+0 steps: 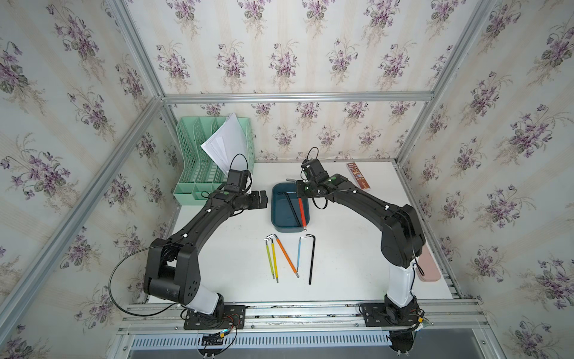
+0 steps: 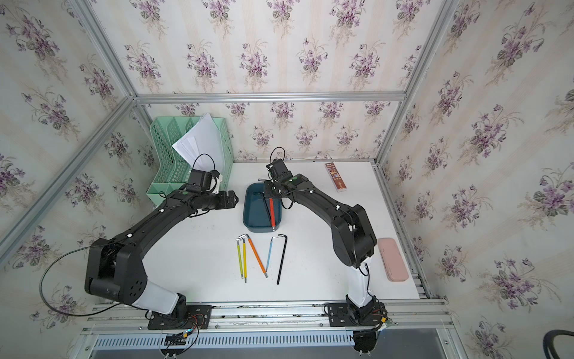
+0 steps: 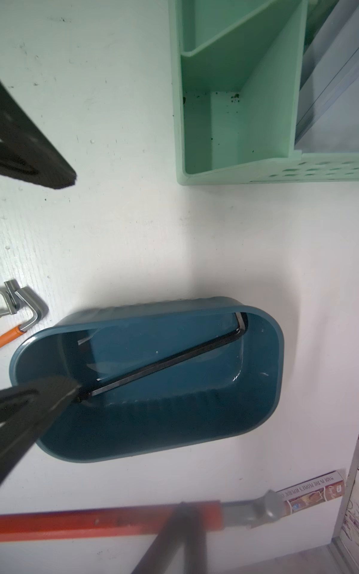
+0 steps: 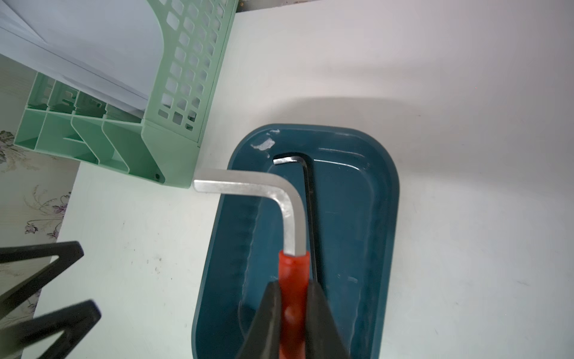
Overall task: Put the hex key on the desktop into the storage box
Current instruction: Place the Allen key in the storage box.
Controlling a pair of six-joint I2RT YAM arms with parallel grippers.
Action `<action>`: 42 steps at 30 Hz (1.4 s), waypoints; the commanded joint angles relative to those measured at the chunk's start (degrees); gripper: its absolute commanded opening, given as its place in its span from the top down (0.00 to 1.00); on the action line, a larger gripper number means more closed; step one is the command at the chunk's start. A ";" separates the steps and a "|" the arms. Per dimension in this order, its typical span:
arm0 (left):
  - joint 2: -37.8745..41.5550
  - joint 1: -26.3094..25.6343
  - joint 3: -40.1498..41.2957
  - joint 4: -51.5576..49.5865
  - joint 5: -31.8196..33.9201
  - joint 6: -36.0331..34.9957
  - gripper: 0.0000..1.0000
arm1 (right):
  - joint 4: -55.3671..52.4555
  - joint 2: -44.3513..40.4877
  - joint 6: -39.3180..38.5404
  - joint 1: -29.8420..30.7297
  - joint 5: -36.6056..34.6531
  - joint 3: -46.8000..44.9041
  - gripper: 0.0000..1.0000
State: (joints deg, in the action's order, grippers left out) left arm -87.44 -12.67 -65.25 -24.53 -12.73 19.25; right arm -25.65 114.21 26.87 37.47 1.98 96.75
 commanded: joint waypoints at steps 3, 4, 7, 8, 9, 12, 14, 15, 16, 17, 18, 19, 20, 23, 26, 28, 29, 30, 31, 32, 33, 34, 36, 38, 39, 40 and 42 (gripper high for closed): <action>1.34 0.07 1.47 4.51 -1.61 -0.80 0.01 | 0.96 5.52 -1.71 -0.30 0.27 5.42 1.00; 1.38 0.09 1.45 4.58 -1.68 -0.72 0.01 | 0.67 6.61 -1.99 -0.30 0.05 6.42 1.00; 1.48 0.01 1.52 4.41 -1.30 -0.17 0.01 | 0.24 8.92 -2.80 -0.30 -0.73 8.23 1.00; 1.48 0.01 1.62 4.29 -0.93 0.14 0.01 | 0.38 9.47 -3.17 -0.35 -1.04 8.36 1.00; 1.45 0.08 1.53 4.38 -0.74 0.42 0.01 | 0.50 9.90 -3.42 -0.34 -1.26 8.47 1.00; 1.12 0.01 1.55 4.49 -1.60 1.36 0.01 | 0.51 11.39 -4.66 -0.34 -1.86 8.85 1.00; 1.04 0.02 1.65 4.92 -2.75 1.68 0.01 | 0.80 12.31 -5.88 -0.35 -1.74 8.97 1.00; 1.03 0.05 1.79 5.06 -3.03 1.87 0.01 | 0.99 12.71 -6.41 -0.35 -1.65 8.98 1.00; 0.98 0.03 1.80 5.19 -3.44 1.90 0.01 | 1.16 13.08 -6.68 -0.31 -1.72 9.03 1.00; 0.87 0.04 1.79 5.20 -4.04 1.87 0.01 | 1.09 13.44 -6.76 -0.30 -2.17 9.14 1.00; 0.75 0.05 1.55 5.03 -4.83 1.77 0.01 | 1.19 13.73 -6.88 -0.30 -2.39 9.24 1.00; 0.44 0.01 1.27 4.72 -5.47 1.76 0.01 | 1.34 13.92 -7.14 -0.30 -2.65 9.25 1.00; 0.28 -0.03 1.02 4.52 -6.00 1.77 0.01 | 1.59 14.06 -7.26 -0.31 -3.05 9.25 1.00; 0.00 -0.02 0.60 4.04 -6.38 1.90 0.01 | 2.16 14.88 -7.68 -0.33 -3.62 10.03 1.00; 0.11 -0.08 0.62 3.97 -6.64 2.33 0.01 | 0.69 16.72 -7.98 -0.38 -3.61 13.06 1.00; 0.38 -0.15 0.63 3.88 -6.96 2.43 0.01 | 0.23 17.63 -8.15 -0.39 -3.71 14.61 1.00; 0.50 -0.11 0.77 3.88 -7.00 2.38 0.01 | 0.39 18.00 -8.31 -0.38 -3.80 15.07 1.00; 0.61 -0.09 0.89 3.79 -6.97 2.41 0.01 | 0.41 18.32 -8.39 -0.38 -3.87 15.54 1.00; 0.75 -0.12 1.08 3.75 -6.91 2.46 0.01 | 0.30 18.69 -8.54 -0.38 -3.89 16.11 1.00; 0.86 -0.08 1.33 3.70 -6.74 2.45 0.01 | 0.01 19.21 -8.58 -0.38 -3.91 16.61 1.00; 1.03 -0.09 1.48 3.70 -6.62 2.48 0.01 | -0.24 19.49 -8.59 -0.38 -3.91 16.86 1.00; 1.19 -0.11 1.74 3.66 -6.57 2.47 0.01 | -0.44 19.68 -8.67 -0.36 -3.90 16.93 1.00; 1.42 -0.16 1.91 3.57 -6.34 2.22 0.01 | -0.75 19.90 -8.69 -0.36 -3.88 16.52 1.00; 1.48 -0.11 1.97 3.34 -5.89 2.04 0.01 | -0.46 19.81 -8.89 -0.38 -3.53 15.53 1.00; 1.40 -0.08 2.04 3.26 -5.81 2.01 0.01 | -0.45 19.75 -8.90 -0.36 -3.35 15.07 1.00; 1.46 -0.13 2.01 3.35 -5.70 2.08 0.01 | -0.53 19.80 -9.01 -0.38 -3.06 14.91 1.00; 0.98 -0.10 1.72 3.26 -5.79 2.15 0.01 | -0.80 19.72 -9.19 -0.38 -2.79 14.77 1.00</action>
State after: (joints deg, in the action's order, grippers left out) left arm -86.28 -12.78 -63.31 -21.67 -18.81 21.52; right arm -25.96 133.93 18.06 37.12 -0.84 111.63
